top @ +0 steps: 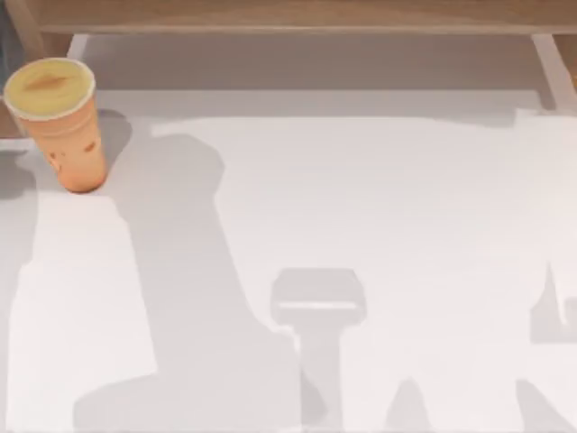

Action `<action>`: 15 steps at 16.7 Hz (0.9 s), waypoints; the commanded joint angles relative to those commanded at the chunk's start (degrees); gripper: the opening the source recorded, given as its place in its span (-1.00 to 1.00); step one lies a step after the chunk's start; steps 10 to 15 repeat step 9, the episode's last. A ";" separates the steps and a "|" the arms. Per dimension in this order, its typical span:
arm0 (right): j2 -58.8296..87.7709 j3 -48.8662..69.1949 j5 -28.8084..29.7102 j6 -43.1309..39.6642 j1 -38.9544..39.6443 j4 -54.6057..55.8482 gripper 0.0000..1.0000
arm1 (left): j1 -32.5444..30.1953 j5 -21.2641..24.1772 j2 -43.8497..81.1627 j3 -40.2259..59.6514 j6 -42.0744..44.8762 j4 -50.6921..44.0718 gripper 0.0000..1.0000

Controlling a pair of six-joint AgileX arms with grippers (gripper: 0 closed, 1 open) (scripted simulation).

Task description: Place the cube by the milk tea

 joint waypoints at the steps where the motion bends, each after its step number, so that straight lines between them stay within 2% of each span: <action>1: 0.00 0.00 0.00 0.00 0.00 0.00 1.00 | 0.00 0.00 0.00 0.00 0.00 0.00 0.66; 3: 0.00 0.00 0.00 0.00 0.00 0.00 1.00 | 0.00 0.00 0.00 0.00 0.00 0.00 0.96; 4: 0.00 0.00 0.00 0.00 0.00 0.00 1.00 | 0.00 0.00 0.00 0.00 0.00 0.00 1.00; 15: 0.00 0.00 0.00 0.00 0.00 0.00 1.00 | 0.00 0.00 0.00 0.00 0.00 0.00 1.00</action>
